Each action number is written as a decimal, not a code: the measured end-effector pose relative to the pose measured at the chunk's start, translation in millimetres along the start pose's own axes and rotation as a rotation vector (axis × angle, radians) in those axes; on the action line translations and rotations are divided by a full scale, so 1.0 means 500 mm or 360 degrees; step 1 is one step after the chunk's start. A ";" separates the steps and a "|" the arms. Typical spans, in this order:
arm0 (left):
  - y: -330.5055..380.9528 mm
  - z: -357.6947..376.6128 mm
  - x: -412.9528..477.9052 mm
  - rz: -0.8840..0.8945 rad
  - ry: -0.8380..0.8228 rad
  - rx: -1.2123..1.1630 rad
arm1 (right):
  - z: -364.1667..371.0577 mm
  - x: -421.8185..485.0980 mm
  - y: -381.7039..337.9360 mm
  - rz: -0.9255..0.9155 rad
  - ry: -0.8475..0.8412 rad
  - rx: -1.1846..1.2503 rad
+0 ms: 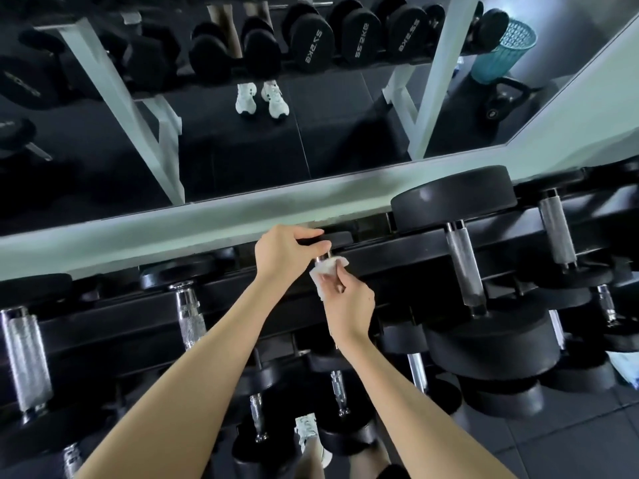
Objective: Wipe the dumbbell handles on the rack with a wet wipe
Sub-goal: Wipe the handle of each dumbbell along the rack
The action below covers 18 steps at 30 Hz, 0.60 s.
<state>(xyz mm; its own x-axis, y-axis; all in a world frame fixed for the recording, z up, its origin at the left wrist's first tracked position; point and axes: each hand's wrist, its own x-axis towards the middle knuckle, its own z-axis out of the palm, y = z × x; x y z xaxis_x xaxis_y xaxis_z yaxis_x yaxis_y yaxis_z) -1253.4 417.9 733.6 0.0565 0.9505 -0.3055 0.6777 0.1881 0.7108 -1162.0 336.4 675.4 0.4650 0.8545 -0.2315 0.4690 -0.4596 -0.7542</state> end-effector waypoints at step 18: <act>-0.002 0.007 -0.008 -0.0021 0.0022 -0.0006 | -0.043 0.025 -0.001 0.0109 -0.0342 0.0269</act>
<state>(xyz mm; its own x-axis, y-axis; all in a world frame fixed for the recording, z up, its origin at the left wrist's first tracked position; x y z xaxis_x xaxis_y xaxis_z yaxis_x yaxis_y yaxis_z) -1251.8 412.9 731.7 0.0376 0.9513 -0.3060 0.6754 0.2015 0.7094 -1140.3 342.1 686.2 0.3130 0.8630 -0.3966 0.3016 -0.4863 -0.8201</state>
